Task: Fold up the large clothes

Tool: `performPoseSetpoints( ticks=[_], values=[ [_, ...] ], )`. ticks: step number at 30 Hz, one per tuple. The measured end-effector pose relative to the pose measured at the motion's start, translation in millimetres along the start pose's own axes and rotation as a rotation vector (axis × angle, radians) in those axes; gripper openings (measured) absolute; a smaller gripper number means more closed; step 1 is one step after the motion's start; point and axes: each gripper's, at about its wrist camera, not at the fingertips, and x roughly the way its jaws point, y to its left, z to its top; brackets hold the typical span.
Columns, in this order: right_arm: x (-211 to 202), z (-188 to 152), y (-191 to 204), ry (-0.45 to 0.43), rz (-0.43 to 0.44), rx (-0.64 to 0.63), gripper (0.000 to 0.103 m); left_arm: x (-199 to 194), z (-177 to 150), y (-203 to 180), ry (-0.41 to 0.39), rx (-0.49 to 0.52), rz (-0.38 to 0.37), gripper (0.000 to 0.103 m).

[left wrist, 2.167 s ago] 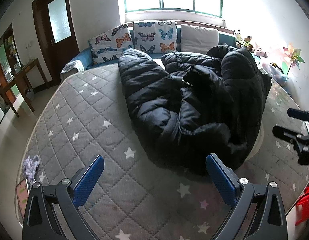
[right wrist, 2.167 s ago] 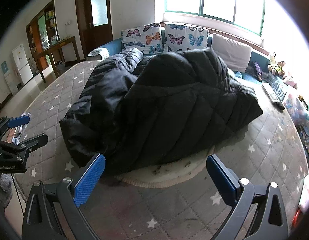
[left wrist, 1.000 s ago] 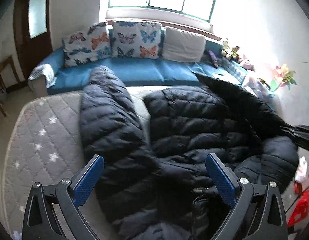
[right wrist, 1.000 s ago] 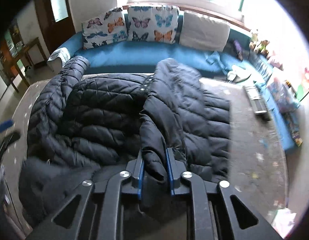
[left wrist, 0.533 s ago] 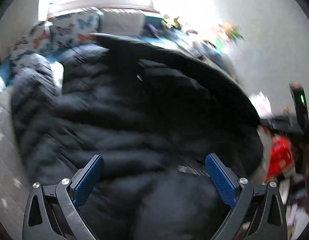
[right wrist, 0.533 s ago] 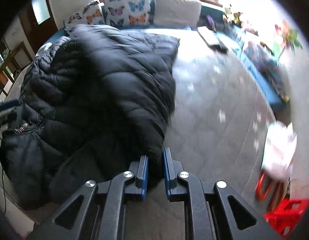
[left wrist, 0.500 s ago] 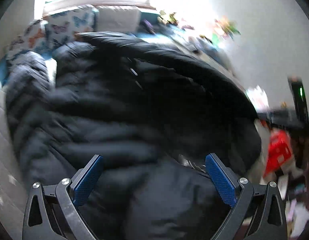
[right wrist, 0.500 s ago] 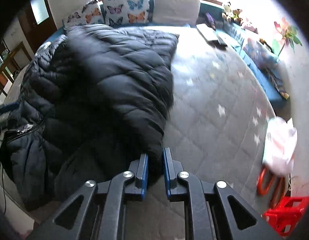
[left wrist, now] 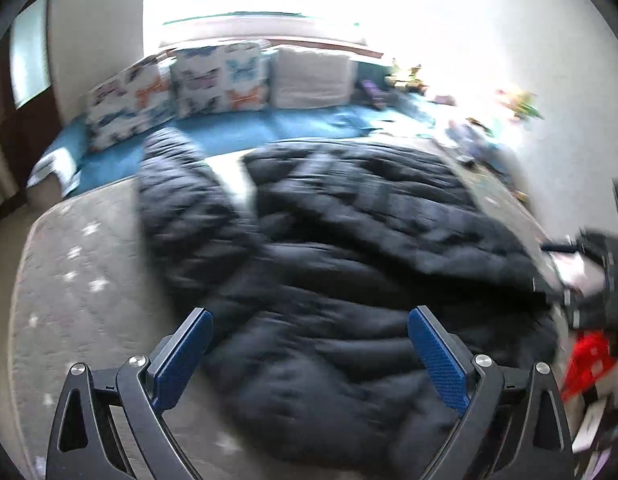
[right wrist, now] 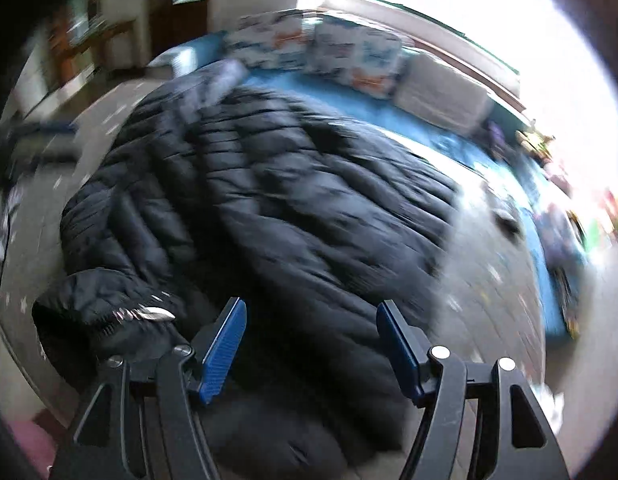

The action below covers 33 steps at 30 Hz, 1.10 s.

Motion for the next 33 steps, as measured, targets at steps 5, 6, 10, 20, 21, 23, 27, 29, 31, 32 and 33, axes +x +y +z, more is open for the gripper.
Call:
performPoseSetpoints(
  ticks=[5, 6, 10, 20, 21, 23, 27, 29, 31, 32, 33],
  values=[
    [59, 24, 51, 0.046, -0.002, -0.190, 0.074, 23, 36, 82, 0.039, -0.150, 0.047, 0.103],
    [66, 25, 55, 0.055, -0.003, -0.203, 0.074, 26, 39, 92, 0.038, -0.160, 0.050, 0.103],
    [103, 33, 62, 0.074, -0.099, -0.299, 0.073, 57, 65, 154, 0.051, -0.300, 0.039, 0.103],
    [76, 44, 7, -0.010, -0.240, -0.260, 0.013, 143, 100, 253, 0.076, -0.616, -0.062, 0.103],
    [69, 47, -4, -0.030, -0.268, -0.239, 0.012, 152, 103, 258, 0.081, -0.633, -0.079, 0.103],
    [55, 50, -33, -0.061, -0.323, -0.180, 0.011, 163, 109, 264, 0.084, -0.649, -0.093, 0.103],
    [33, 47, -101, -0.075, -0.453, -0.016, 0.010, 186, 115, 262, 0.092, -0.669, -0.153, 0.068],
    [24, 34, -149, -0.058, -0.515, 0.106, 0.010, 195, 114, 261, 0.103, -0.680, -0.169, 0.051],
    [19, 15, -190, -0.029, -0.567, 0.229, 0.010, 194, 114, 260, 0.085, -0.663, -0.115, 0.021],
    [19, 5, -208, -0.009, -0.572, 0.291, 0.010, 187, 111, 258, 0.061, -0.649, -0.084, 0.018],
    [20, -7, -225, 0.010, -0.568, 0.360, 0.010, 178, 108, 256, 0.033, -0.646, -0.044, 0.015]
  ],
)
